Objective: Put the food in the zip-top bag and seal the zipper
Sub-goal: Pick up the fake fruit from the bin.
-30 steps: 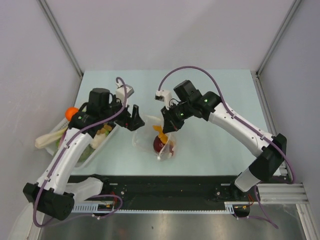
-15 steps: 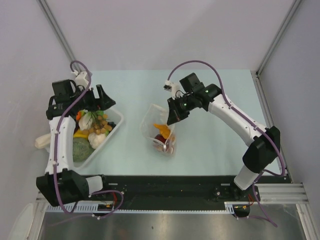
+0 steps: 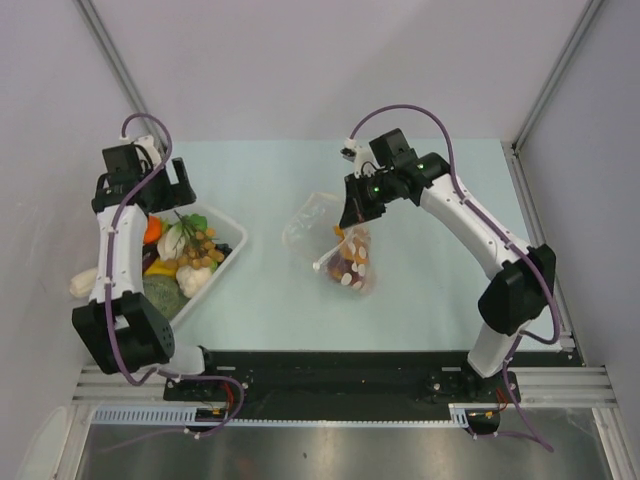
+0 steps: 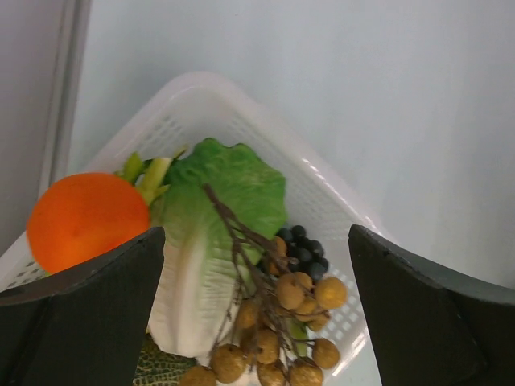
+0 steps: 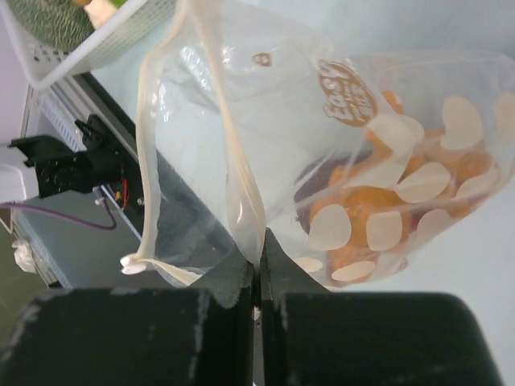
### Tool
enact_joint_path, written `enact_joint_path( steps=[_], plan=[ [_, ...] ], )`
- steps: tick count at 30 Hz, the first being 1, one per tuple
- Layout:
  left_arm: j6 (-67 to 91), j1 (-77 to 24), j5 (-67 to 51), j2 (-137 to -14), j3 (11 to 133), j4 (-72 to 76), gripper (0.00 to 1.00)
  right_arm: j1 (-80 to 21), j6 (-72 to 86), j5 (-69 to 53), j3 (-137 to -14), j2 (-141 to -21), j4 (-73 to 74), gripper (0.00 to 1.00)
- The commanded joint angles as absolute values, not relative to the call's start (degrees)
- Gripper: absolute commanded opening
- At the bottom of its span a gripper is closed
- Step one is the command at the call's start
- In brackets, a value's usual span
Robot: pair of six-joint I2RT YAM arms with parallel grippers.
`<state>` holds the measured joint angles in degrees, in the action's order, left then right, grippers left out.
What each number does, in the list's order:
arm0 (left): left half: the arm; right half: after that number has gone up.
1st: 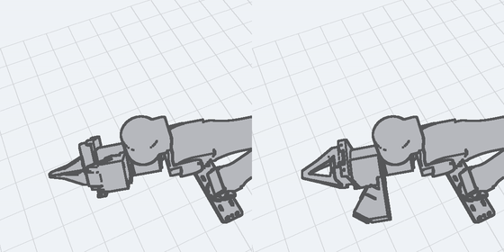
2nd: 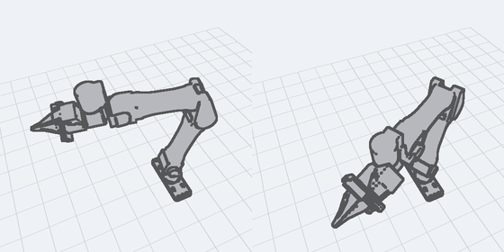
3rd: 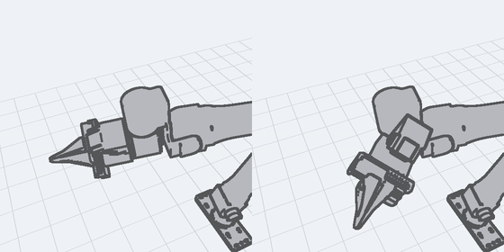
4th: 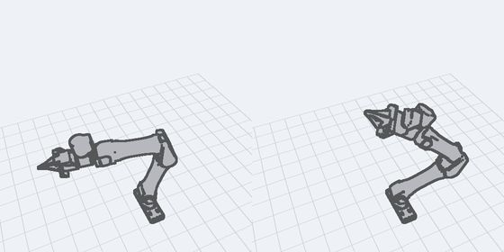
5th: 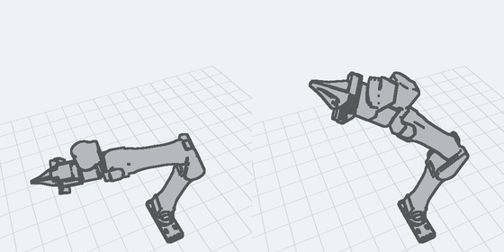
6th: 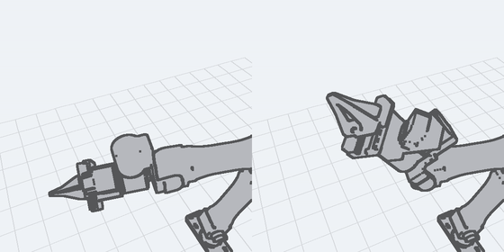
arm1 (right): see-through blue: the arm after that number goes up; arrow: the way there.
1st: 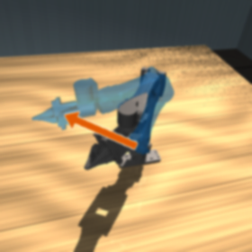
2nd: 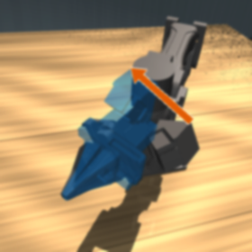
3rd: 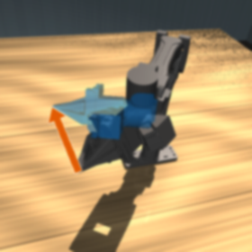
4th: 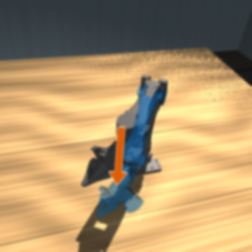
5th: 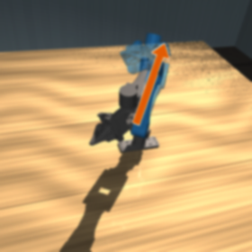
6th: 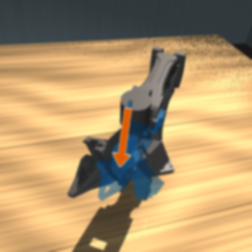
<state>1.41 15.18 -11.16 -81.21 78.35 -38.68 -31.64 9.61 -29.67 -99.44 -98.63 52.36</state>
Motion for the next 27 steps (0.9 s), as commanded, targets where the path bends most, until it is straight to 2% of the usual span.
enact_joint_path(
  steps=[1,12,19,27],
  plan=[
    [0.53,18.53,-4.40,-84.98,80.86,-39.29,1.00,-28.83,12.74,-31.46,-101.78,-102.30,50.71,0.00],
    [-3.16,21.00,2.81,-89.73,78.05,-36.74,1.00,-27.42,14.50,-33.57,-105.90,-106.96,49.22,0.00],
    [-5.71,21.09,-5.43,-86.58,78.49,-37.09,1.00,-27.42,13.89,-34.01,-109.07,-109.33,49.92,0.00],
    [-6.77,21.18,-3.44,-81.48,79.90,-38.24,1.00,-27.42,13.80,-35.15,-109.77,-110.48,50.45,0.00]
  ],
)
